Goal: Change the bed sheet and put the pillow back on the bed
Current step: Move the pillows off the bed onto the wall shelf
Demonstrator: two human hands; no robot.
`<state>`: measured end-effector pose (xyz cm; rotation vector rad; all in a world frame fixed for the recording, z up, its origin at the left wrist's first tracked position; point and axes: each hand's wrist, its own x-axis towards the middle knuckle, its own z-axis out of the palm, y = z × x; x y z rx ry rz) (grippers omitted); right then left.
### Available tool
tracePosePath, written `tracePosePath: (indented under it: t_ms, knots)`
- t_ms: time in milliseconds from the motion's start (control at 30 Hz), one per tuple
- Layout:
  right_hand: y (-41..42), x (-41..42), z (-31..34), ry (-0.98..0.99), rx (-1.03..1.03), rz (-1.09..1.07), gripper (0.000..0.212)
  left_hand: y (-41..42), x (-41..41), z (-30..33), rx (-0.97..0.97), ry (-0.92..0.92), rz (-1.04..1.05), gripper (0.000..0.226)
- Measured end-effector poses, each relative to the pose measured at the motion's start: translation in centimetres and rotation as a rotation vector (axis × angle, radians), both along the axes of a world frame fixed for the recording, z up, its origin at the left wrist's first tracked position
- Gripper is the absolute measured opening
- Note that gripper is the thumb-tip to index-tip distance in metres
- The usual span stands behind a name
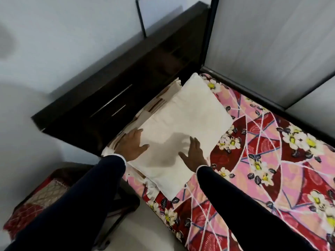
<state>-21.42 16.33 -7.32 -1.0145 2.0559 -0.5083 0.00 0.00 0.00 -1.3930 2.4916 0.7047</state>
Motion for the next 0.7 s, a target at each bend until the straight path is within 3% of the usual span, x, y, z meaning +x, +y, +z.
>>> tracePosePath:
  t_ms: [133, 267, 367, 433, 533, 567, 700]
  knots:
    - [0.8, -2.4, -4.4, -0.275, 0.072, -0.487, 0.101, -2.4, -5.2, -4.0, 0.099, 0.009, 0.089, 0.097]
    - [1.1, -4.3, -8.8, -0.571, -0.003, -0.844, 0.114, -5.2, -7.8, -8.0, 0.187, 0.048, 0.26, 0.108]
    - [1.0, -4.5, -11.0, -0.779, -0.03, -1.076, 0.121, -6.0, -7.4, -10.5, 0.147, 0.0, 0.258, 0.11]
    - [0.7, -4.3, -11.1, -0.844, -0.045, -1.09, 0.112, -5.9, -7.1, -11.0, 0.115, 0.008, 0.274, 0.106]
    - [1.2, -3.9, -9.3, -0.888, -0.151, -1.067, 0.056, -5.7, -6.4, -10.8, 0.196, 0.092, 0.443, 0.101]
    - [1.6, -3.8, -8.3, -0.9, -0.196, -1.078, 0.049, -5.6, -5.9, -10.6, 0.267, 0.145, 0.516, 0.101]
    - [4.7, -3.9, -3.6, -0.878, -0.324, -1.136, 0.061, -2.2, -3.7, -9.2, 0.541, 0.372, 0.656, 0.098]
